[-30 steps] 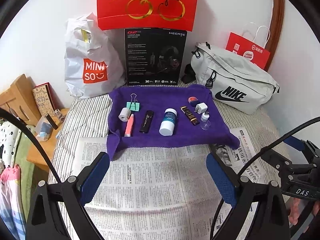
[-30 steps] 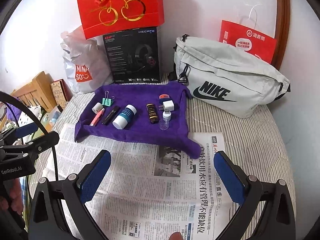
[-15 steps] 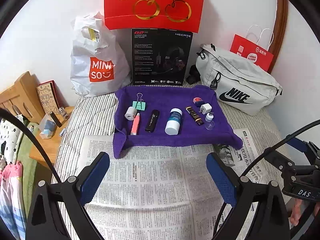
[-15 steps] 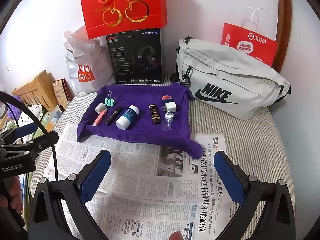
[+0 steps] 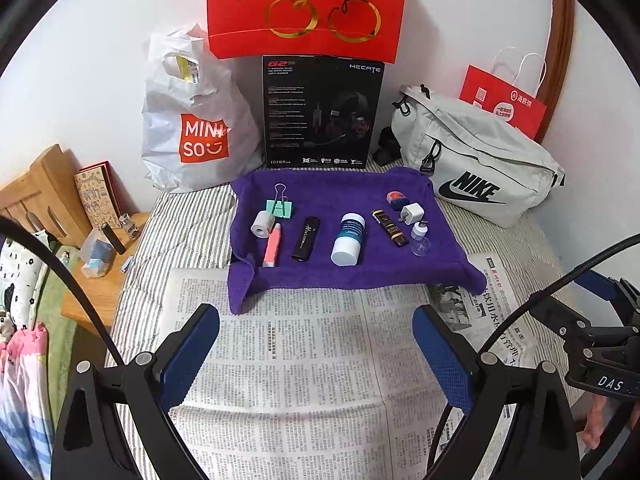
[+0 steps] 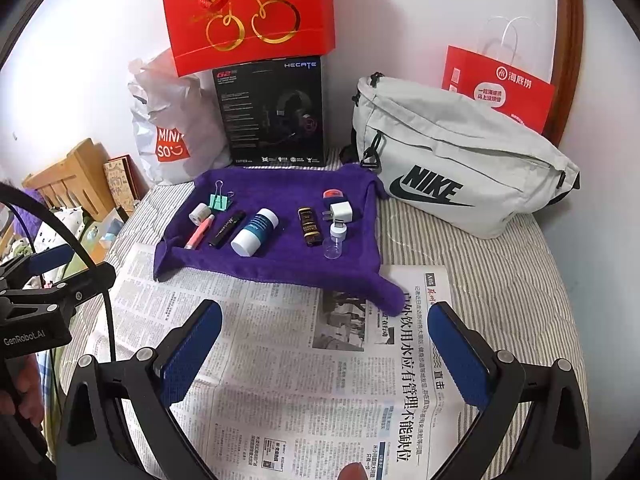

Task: Organize rigid objects

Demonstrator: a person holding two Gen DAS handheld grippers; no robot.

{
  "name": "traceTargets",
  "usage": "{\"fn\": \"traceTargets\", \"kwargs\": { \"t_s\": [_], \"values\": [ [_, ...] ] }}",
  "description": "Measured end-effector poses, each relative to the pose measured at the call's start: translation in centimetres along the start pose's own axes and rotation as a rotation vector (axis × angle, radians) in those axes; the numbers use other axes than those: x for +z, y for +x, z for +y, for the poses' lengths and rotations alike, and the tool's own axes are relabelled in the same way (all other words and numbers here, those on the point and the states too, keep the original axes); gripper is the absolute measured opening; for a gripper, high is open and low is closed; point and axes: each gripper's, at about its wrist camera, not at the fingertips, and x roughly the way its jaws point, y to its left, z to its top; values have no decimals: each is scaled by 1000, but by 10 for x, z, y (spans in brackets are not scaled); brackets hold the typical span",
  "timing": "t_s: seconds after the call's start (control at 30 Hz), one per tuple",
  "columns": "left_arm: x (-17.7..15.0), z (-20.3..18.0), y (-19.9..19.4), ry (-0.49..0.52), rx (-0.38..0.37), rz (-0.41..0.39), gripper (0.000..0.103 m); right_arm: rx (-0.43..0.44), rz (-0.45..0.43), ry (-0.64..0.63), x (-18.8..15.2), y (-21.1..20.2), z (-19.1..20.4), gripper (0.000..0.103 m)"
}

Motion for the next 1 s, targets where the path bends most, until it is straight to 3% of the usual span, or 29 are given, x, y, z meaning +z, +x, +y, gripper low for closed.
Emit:
{"fn": "traceTargets", "kwargs": {
  "t_s": [1.0],
  "values": [
    [-1, 4, 2, 13, -4, 4, 98, -14, -1, -8, 1, -3, -1, 102]
  ]
}}
